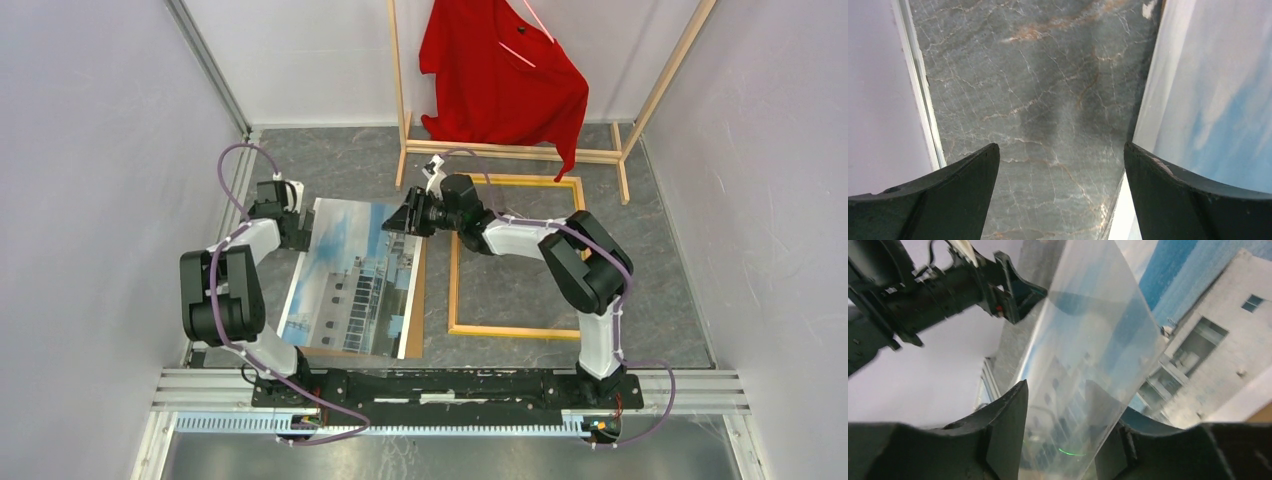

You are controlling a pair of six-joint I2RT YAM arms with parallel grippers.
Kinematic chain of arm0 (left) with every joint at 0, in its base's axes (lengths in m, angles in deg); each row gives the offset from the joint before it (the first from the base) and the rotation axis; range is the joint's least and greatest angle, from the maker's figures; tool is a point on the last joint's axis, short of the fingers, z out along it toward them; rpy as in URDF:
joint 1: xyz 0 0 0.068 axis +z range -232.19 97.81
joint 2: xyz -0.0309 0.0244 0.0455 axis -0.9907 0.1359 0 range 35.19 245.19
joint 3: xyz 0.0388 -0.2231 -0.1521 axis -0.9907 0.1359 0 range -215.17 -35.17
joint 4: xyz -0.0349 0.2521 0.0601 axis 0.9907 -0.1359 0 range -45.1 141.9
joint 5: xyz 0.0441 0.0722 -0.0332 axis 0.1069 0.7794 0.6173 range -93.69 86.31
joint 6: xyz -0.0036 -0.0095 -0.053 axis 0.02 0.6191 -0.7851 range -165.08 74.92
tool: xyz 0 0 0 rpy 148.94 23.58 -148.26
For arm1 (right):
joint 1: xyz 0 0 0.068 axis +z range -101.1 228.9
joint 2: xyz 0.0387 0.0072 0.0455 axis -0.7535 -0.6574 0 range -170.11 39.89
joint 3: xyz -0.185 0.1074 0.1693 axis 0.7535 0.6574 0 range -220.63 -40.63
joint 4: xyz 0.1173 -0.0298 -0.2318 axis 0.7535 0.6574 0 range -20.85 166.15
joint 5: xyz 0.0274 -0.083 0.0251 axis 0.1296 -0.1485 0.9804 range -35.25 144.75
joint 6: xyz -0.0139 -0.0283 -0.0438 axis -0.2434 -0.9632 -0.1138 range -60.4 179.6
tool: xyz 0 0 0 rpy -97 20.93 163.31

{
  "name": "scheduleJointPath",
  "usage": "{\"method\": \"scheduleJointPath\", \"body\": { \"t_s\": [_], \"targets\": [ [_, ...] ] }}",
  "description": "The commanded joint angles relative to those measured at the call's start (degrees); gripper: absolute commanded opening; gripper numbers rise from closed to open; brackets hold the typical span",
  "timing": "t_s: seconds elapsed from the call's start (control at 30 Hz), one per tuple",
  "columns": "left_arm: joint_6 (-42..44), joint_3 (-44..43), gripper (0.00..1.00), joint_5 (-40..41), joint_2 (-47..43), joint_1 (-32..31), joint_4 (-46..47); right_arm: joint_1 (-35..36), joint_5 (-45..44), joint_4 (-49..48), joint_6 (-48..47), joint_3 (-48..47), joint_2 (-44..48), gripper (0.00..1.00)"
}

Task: Put the photo into the frame
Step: Pick up the photo frame item at the center of the board, then move the photo frame to the center of the board.

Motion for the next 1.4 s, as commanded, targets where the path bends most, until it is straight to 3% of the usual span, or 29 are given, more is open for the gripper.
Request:
{"method": "scheduleJointPath", "body": {
  "t_s": [0.0, 0.03, 0.07, 0.1, 0.13, 0.3, 0.43, 0.53, 0.73, 0.83, 1.07, 1.17, 1.37],
  "targets": [
    [2.4, -4.5, 1.00, -3.2, -4.5, 0.6, -8.6, 0.6, -1.2, 7.4, -7.0, 0.9, 8.9, 0.56],
    [2.4, -5.0, 1.00, -3.6, -5.1, 0.6, -9.5, 0.5, -1.8, 6.1, -6.3, 2.9, 10.1, 0.55],
    [2.3, -5.5, 1.00, -4.2, -5.6, 0.6, -10.5, 0.5, -2.4, 5.5, -5.4, 4.5, 10.8, 0.42],
    [2.3, -5.8, 1.00, -4.7, -5.8, 0.6, -11.3, 0.5, -2.6, 5.5, -4.7, 5.0, 11.0, 0.12],
    [2.3, -5.9, 1.00, -5.0, -6.0, 0.6, -12.0, 0.5, -2.3, 6.2, -4.6, 4.7, 10.7, 0.00],
    [2.9, -6.4, 1.00, -4.9, -8.1, 0.6, -14.8, -2.1, 0.1, 12.4, -8.0, 1.3, 13.5, 0.00],
    [3.4, -9.0, 1.00, -6.3, -10.0, 0.4, -18.3, -7.5, 1.3, 31.9, -19.9, -4.1, 19.1, 0.00],
    [2.8, -11.1, 1.00, -6.6, -10.5, -1.2, -20.0, -13.7, 1.4, 41.5, -25.6, -2.3, 26.0, 0.00],
    [1.4, -13.4, 1.00, -2.4, -9.0, -14.4, -21.2, -28.8, -0.3, 50.4, -34.2, 8.0, 39.5, 0.00],
    [0.0, -16.3, 1.00, -2.0, -5.9, -21.4, -22.6, -32.9, -7.6, 57.3, -40.9, 9.4, 42.2, 0.00],
    [-3.9, -26.9, 1.00, -2.5, 4.5, -32.6, -23.1, -34.5, -31.9, 67.6, -46.3, 6.6, 47.5, 0.00],
    [-7.2, -34.2, 1.00, -3.4, 10.6, -36.0, -23.5, -35.0, -34.4, 69.6, -46.1, 5.3, 50.2, 0.00],
    [-15.1, -46.2, 1.00, -5.7, 21.9, -41.4, -24.0, -36.5, -30.3, 73.7, -45.2, 1.7, 54.6, 0.00]
  ]
}}
